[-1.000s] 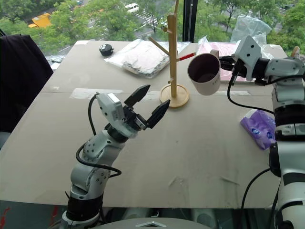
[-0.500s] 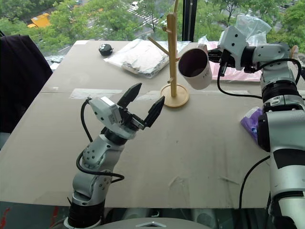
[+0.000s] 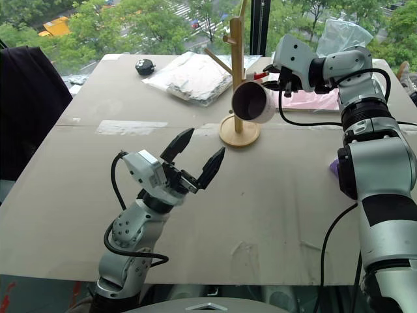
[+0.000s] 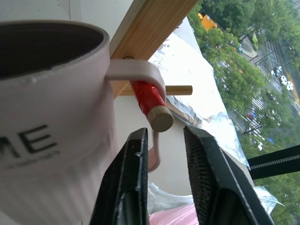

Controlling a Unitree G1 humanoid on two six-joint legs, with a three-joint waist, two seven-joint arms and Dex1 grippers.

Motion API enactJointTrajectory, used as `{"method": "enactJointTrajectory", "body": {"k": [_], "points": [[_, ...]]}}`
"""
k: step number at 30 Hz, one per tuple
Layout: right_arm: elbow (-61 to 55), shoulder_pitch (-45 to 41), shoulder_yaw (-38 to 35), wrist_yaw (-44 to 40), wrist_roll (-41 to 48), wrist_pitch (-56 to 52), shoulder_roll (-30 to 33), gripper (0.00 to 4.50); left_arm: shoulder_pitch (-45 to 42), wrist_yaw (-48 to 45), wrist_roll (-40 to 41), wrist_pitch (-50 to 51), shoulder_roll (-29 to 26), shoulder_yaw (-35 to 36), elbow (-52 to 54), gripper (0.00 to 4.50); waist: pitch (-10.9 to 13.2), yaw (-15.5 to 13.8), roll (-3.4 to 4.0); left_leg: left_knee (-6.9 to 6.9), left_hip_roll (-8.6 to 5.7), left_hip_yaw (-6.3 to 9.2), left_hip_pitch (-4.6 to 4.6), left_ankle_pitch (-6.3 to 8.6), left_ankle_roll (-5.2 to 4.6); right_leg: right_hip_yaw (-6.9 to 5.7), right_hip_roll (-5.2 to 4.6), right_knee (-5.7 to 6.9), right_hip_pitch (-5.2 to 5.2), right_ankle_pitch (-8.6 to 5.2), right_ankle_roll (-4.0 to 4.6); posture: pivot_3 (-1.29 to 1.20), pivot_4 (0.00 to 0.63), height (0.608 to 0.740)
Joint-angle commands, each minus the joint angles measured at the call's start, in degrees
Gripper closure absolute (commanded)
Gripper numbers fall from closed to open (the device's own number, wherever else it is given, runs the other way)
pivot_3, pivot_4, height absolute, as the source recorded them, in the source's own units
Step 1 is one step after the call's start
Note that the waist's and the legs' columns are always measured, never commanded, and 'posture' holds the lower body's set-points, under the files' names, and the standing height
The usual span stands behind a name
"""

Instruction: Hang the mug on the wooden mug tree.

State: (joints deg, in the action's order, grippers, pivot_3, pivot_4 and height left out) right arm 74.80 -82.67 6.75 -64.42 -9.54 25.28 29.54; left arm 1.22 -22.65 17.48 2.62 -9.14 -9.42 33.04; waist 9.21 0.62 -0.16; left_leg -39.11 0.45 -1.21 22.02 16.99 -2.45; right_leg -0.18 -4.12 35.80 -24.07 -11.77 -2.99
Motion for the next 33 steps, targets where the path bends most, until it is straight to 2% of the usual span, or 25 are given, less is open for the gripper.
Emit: {"method": "enactJointTrajectory", "body": {"k": [1,3,4,7,11,13,16,18,20,23,25,28,31,33], "points": [[-0.91,-1.5,-1.96,3.06,0.66,-0.43,2.0,1.29,-1.31,-0.54,0.82,-1.08,-0.02,0.38,0.84,0.0,0.0,0.05,0.0,0.0,-0.01,-0.01,-0.01,0.0,0.0,0.0,0.0,0.01,0.0,0.0,0.01,0.0,0.15,0.74],[-1.0,-0.76,-2.67,4.34,1.1,-0.53,2.9,0.25,-1.65,-0.58,1.03,-0.82,-0.18,0.49,0.43,0.0,0.0,0.13,0.0,0.0,-0.03,-0.04,-0.02,0.0,0.0,0.01,0.02,0.01,0.0,0.0,0.0,0.0,0.15,0.74],[-1.11,-0.28,-3.12,4.54,1.44,-0.58,3.39,0.03,-1.67,-0.6,1.11,-0.69,-0.28,0.51,0.35,0.0,0.0,0.14,0.0,0.0,-0.03,-0.04,-0.02,0.0,0.0,0.01,0.03,0.01,0.0,0.01,0.0,0.0,0.15,0.74],[-2.34,3.48,-6.36,2.83,5.1,-2.19,5.15,0.03,-0.18,-1.26,1.5,-0.21,-1.56,1.16,-0.67,0.0,-0.01,0.1,-0.01,0.01,-0.03,-0.03,-0.01,0.0,0.0,-0.01,0.07,0.0,0.0,0.02,-0.03,0.0,0.15,0.74],[-10.77,15.71,-12.14,-2.93,13.22,-7.37,6.65,0.03,5.38,-3.72,1.42,1.65,-5.93,2.25,-3.0,0.0,-0.01,-0.06,0.0,0.03,-0.02,0.04,-0.02,0.01,-0.02,-0.02,0.1,-0.07,0.09,0.05,-0.1,0.0,0.15,0.74],[-23.46,27.06,-14.44,-4.06,18.44,-13.88,6.29,0.03,8.36,-4.75,-0.51,1.51,-8.78,2.73,-4.13,0.0,-0.01,-0.06,-0.01,0.03,-0.01,0.05,-0.01,0.03,-0.06,-0.02,0.08,-0.12,0.12,0.07,-0.13,0.0,0.15,0.74],[-49.2,46.96,-17.0,0.84,25.29,-25.84,4.49,0.03,11.06,-3.92,-1.18,2.38,-10.61,4.76,-5.29,0.0,-0.02,-0.43,0.09,0.06,0.06,0.12,0.03,0.16,-0.29,-0.01,-0.03,-0.13,0.08,0.12,-0.23,0.0,0.15,0.74],[-60.38,54.79,-17.79,4.78,27.5,-31.08,3.51,0.03,11.96,-4.05,-0.89,2.64,-11.22,5.39,-5.48,0.0,0.06,-0.22,0.24,0.07,0.09,0.15,0.09,0.17,-0.3,0.0,-0.03,-0.03,-0.04,0.12,-0.24,0.0,0.15,0.74],[-73.25,65.54,-18.96,11.18,29.81,-35.33,0.08,0.03,13.72,-5.13,-1.58,2.81,-12.63,5.44,-5.46,0.0,0.1,-0.01,0.38,0.07,0.09,0.04,0.05,0.17,-0.3,0.01,-0.02,0.07,-0.1,0.13,-0.24,0.0,0.15,0.74],[-90.98,85.42,-18.42,21.02,28.89,-36.06,-7.31,0.03,16.66,-6.5,-1.28,4.59,-14.09,4.1,-4.66,0.0,-0.04,-0.12,0.2,0.09,0.15,0.17,-0.18,0.17,-0.29,-0.05,0.1,0.07,0.15,-0.03,0.0,0.0,0.15,0.74],[-96.36,93.75,-17.11,24.58,26.6,-34.16,-10.41,0.03,18.19,-7.01,-0.83,5.39,-14.38,3.53,-4.04,0.0,-0.04,-0.36,0.21,0.1,0.17,0.31,-0.19,0.18,-0.28,-0.27,0.4,0.09,0.19,-0.1,0.06,0.0,0.15,0.74],[-99.22,100.51,-15.21,26.95,24.9,-32.25,-12.36,0.03,19.3,-7.76,-0.61,5.93,-14.67,3.3,-3.57,0.0,-0.03,0.0,0.21,-0.1,0.12,-0.06,-0.19,0.17,-0.3,0.02,0.34,0.08,0.13,-0.09,0.02,0.0,0.15,0.74],[-99.91,103.95,-14.1,28.54,24.38,-31.2,-13.07,0.03,19.83,-8.65,-0.38,6.4,-15.21,3.27,-3.28,0.0,-0.14,0.25,-0.24,-0.2,0.13,-0.13,-0.3,0.17,-0.3,0.02,0.28,0.07,0.19,-0.21,-0.22,0.0,0.15,0.74],[-99.21,104.57,-13.96,29.09,24.12,-30.26,-12.93,0.03,20.36,-9.29,-0.32,6.51,-15.63,3.16,-2.85,0.0,-0.16,0.23,-0.26,-0.2,0.17,-0.1,-0.35,0.17,-0.29,-0.06,0.24,0.07,0.17,-0.2,-0.2,0.0,0.15,0.74]]}}
